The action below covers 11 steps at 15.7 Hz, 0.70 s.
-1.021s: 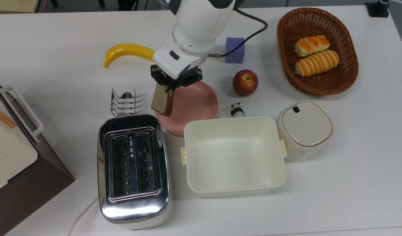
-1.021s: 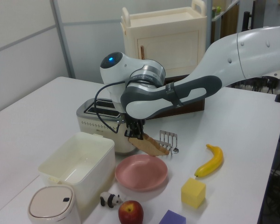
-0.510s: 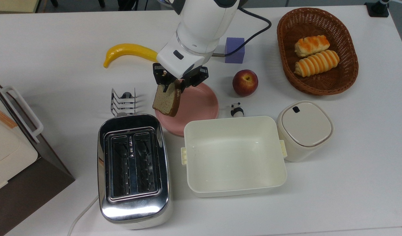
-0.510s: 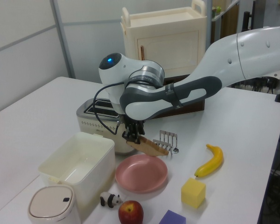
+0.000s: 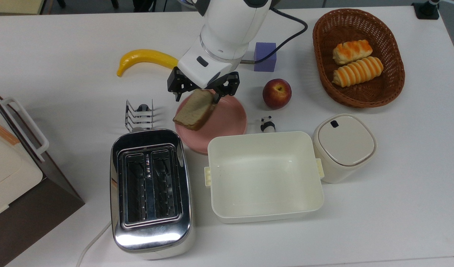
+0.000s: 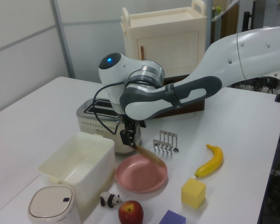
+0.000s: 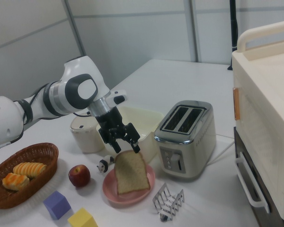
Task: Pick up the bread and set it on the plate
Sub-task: 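Open the gripper to release the bread on the plate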
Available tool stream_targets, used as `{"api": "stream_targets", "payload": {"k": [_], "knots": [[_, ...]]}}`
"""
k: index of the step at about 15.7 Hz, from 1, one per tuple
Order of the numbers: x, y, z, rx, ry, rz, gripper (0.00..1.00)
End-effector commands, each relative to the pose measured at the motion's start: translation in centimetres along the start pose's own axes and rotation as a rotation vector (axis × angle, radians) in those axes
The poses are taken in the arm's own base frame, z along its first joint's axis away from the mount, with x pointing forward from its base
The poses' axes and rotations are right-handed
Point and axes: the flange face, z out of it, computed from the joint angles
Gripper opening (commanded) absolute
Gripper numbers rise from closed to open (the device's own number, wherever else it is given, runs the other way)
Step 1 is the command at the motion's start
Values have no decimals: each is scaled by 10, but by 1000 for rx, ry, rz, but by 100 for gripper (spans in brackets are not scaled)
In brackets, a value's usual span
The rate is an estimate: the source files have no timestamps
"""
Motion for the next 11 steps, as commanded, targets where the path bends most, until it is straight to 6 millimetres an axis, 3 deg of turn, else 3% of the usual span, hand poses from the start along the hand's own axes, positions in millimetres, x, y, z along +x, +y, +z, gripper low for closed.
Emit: {"api": "stream_targets", "payload": {"k": [1, 4, 6, 8, 11], "knots": [[-3, 0, -21, -2, 49, 22, 100], [-5, -10, -51, 40, 87, 12, 100], [-9, -9, -60, 56, 94, 19, 100], [-10, 4, -62, 56, 94, 42, 100], [-31, 21, -91, 71, 60, 83, 100]]}}
